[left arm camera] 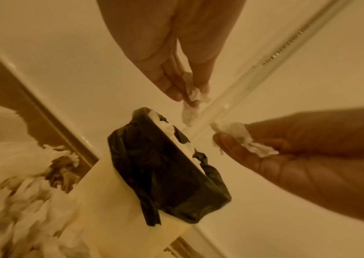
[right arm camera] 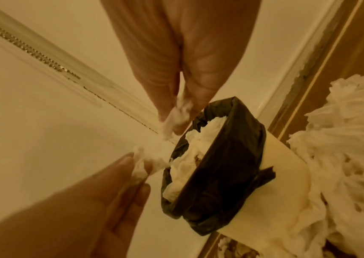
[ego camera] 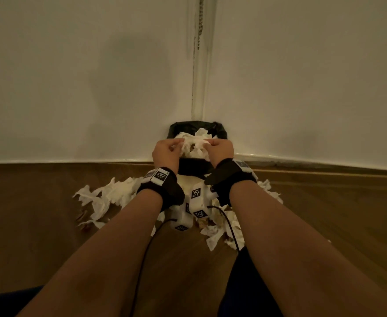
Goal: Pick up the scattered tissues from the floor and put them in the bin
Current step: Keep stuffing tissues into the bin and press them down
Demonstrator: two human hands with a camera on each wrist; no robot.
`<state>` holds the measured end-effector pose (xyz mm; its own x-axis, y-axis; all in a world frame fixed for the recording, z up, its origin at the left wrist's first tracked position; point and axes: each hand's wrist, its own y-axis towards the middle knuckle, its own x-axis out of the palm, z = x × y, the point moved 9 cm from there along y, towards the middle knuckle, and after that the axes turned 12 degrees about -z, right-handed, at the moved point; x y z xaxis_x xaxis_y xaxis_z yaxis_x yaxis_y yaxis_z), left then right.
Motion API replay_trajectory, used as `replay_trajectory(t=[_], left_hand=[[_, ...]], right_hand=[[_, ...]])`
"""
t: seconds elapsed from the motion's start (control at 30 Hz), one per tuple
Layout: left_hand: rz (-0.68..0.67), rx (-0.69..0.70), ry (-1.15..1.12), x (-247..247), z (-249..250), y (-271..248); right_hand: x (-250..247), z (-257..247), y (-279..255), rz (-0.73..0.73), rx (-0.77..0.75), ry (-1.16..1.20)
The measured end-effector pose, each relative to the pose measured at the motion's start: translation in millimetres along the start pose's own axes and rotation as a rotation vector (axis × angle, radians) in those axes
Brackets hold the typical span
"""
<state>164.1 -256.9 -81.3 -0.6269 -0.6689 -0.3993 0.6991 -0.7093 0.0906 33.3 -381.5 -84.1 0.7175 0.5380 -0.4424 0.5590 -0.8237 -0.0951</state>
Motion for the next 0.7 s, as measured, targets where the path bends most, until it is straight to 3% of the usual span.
replay_trajectory(t=[0.13,0.27,0.43,0.53,0.7], left_hand=[[-0.068,0.035,0.210,23.3,5.2,2.5],[-0.253,-0.020,0.515,52.4,-12.5,6.9],[-0.332,0.062,0.887,68.1,-22.4,17.9],[-0.450,0.145,1.067,80.5,-28.1,29.1],[-0.557,0.219,1.190,87.0,-35.4,38.1]], right_hand=[[-16.0,-4.0,-2.8,0.164,-0.027,-0.126],[-24.9,-1.6,-1.7,0.225,-0.071,-0.120],[17.7,-6.6,9.6,0.045,-0.165,-0.603],[40.9,0.7,17.9,-0.046,-0.159,-0.790],[64.3,27.6,34.1,-0.279,0.012,-0.923]])
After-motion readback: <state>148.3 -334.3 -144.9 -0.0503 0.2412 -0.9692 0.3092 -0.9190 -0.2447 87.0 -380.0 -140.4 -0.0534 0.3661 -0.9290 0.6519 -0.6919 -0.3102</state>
